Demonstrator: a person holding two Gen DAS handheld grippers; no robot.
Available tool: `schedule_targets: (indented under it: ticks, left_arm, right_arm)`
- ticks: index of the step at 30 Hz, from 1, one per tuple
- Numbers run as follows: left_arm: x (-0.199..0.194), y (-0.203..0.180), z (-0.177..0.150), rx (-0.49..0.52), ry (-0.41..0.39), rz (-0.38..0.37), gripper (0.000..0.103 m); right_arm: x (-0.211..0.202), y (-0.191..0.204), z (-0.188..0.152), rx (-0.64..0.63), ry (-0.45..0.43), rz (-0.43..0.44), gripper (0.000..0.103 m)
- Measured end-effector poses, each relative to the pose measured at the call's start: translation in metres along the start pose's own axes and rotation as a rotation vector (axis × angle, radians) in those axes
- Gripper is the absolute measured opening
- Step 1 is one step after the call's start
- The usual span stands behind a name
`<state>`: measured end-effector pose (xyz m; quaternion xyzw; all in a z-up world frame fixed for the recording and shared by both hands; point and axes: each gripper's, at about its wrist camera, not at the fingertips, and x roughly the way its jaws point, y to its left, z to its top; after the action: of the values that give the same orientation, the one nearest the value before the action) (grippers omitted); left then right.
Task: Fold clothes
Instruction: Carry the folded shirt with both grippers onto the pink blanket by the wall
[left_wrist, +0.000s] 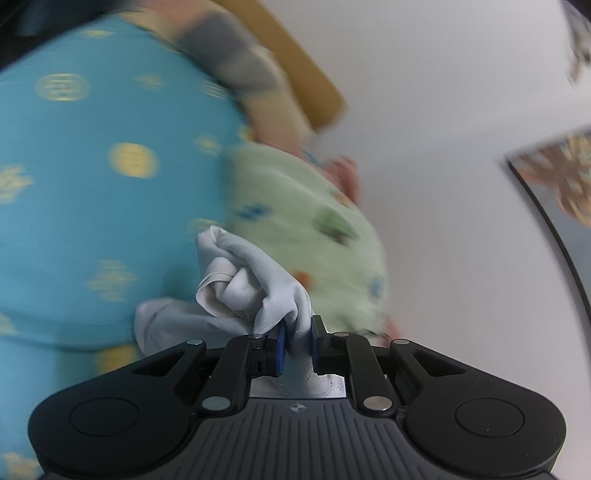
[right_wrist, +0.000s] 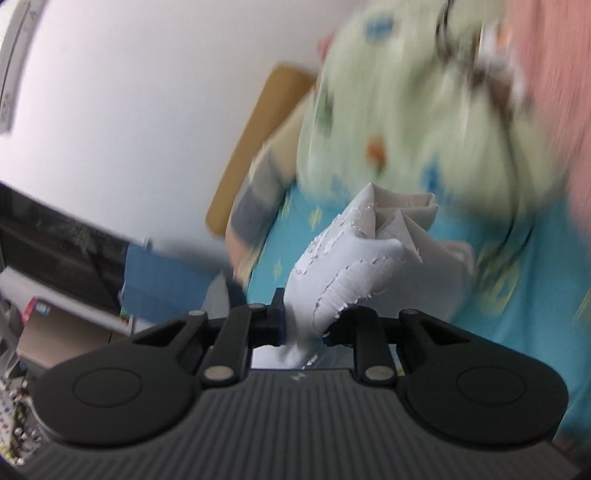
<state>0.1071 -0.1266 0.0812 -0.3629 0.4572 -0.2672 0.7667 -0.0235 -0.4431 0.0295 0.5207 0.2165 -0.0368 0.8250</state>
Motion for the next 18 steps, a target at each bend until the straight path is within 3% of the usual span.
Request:
schedule_targets:
  ticks: [4, 9, 11, 14, 18]
  left_arm:
    - [0.086, -0.087, -0.002, 0.065, 0.074, -0.102, 0.014]
    - [0.188, -0.193, -0.028, 0.146, 0.153, -0.251, 0.014]
    - [0.226, -0.222, -0.042, 0.202, 0.182, -0.301, 0.014]
    - [0.282, -0.252, -0.071, 0.364, 0.226, -0.343, 0.015]
    - [0.320, -0.232, -0.122, 0.540, 0.280, -0.308, 0.015]
  right_arm:
    - [-0.047, -0.003, 0.090, -0.060, -0.151, -0.054, 0.021]
    - [-0.104, -0.004, 0.188, -0.148, -0.356, -0.158, 0.021]
    - [-0.120, -0.010, 0.210, -0.192, -0.424, -0.215, 0.021]
    - [-0.141, -0.022, 0.237, -0.248, -0.516, -0.323, 0.021]
    - [-0.143, -0.074, 0.220, -0.246, -0.517, -0.466, 0.021]
